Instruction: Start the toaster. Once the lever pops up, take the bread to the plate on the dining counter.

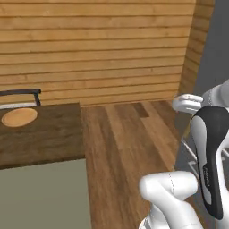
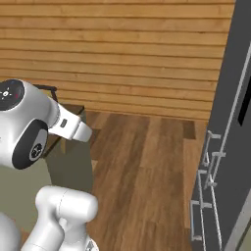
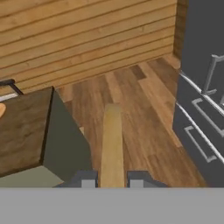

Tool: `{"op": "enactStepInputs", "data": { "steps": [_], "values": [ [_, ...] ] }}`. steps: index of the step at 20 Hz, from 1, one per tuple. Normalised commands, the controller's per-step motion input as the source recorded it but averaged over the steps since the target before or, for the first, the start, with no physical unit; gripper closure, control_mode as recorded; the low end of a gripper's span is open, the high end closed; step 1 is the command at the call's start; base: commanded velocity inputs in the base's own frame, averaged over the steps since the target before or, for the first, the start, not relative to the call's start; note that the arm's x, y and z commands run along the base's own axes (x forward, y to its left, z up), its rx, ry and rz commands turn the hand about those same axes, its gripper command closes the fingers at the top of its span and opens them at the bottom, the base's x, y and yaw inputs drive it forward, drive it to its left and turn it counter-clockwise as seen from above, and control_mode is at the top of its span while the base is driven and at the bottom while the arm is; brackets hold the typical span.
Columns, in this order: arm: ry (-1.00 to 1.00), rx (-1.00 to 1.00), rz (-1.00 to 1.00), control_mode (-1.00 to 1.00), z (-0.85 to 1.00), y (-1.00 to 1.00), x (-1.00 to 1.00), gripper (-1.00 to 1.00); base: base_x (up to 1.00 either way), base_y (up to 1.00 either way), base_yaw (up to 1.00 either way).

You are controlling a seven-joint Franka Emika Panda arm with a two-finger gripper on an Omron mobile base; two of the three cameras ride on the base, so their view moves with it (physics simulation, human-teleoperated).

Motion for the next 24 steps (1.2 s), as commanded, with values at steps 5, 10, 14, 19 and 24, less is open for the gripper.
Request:
{"op": "enactStepInputs", "data": {
  "steps": [5,10,14,19,24],
  "values": [
    [0.00,0.00,0.00,1.00,0.00,0.00,0.00,1.00,1.00,-0.30,0.32],
    [0.00,0.00,0.00,1.00,0.00,0.00,0.00,1.00,1.00,-0.30,0.31],
    [0.00,0.00,0.00,1.00,0.00,0.00,0.00,1.00,1.00,-0.43,0.30],
    [0.00,0.00,0.00,1.00,0.00,0.00,0.00,1.00,1.00,-0.55,0.28],
    [0.00,0.00,0.00,1.00,0.00,0.00,0.00,1.00,1.00,-0.54,0.28]
  ]
}}
